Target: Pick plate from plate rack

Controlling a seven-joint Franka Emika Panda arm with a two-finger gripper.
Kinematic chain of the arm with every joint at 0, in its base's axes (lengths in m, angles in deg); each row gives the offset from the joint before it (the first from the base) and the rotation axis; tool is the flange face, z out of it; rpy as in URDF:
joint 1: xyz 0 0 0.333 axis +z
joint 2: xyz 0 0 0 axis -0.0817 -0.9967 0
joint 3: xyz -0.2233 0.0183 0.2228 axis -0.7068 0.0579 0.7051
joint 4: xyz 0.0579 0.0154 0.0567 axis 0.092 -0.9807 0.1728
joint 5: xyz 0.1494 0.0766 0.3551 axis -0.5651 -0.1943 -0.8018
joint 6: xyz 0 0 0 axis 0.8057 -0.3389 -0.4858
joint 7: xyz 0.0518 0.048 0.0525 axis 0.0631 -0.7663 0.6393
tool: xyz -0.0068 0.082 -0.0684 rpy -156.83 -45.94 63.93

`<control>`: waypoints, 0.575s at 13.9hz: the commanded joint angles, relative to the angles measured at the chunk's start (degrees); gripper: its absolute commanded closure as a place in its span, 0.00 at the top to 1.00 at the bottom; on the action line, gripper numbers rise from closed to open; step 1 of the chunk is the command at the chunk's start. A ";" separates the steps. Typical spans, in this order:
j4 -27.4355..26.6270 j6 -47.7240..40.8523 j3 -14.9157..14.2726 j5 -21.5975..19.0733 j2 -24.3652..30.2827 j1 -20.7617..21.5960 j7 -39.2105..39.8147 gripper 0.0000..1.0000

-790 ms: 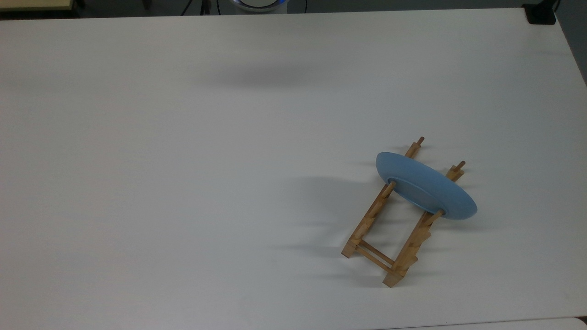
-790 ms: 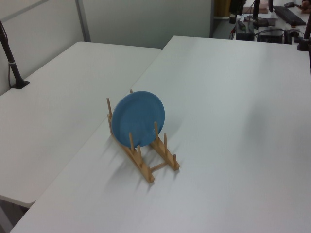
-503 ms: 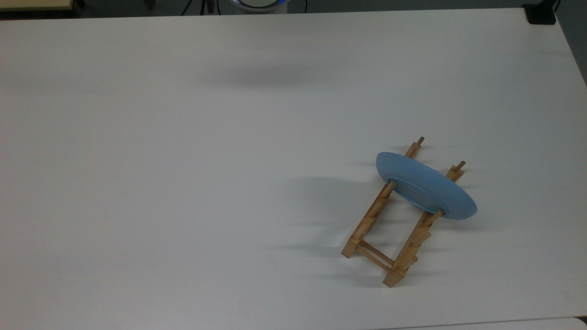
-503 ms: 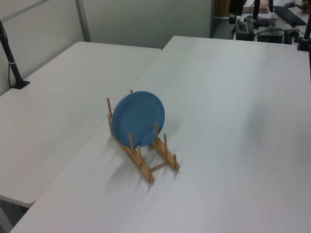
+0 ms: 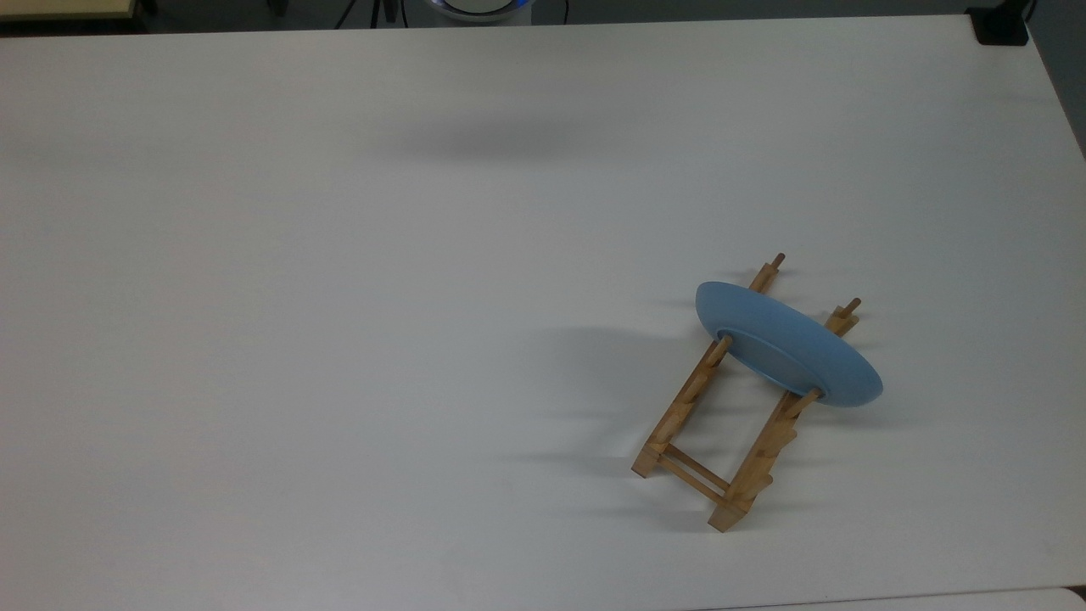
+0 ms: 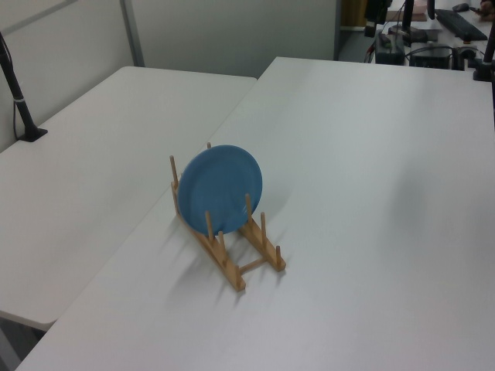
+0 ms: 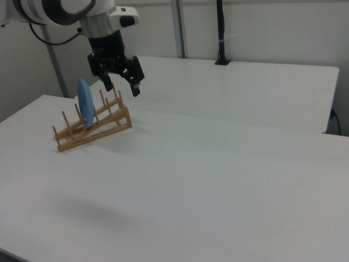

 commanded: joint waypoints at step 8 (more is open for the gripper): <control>-1.66 -0.79 0.40 -2.70 0.32 0.95 13.23 1.00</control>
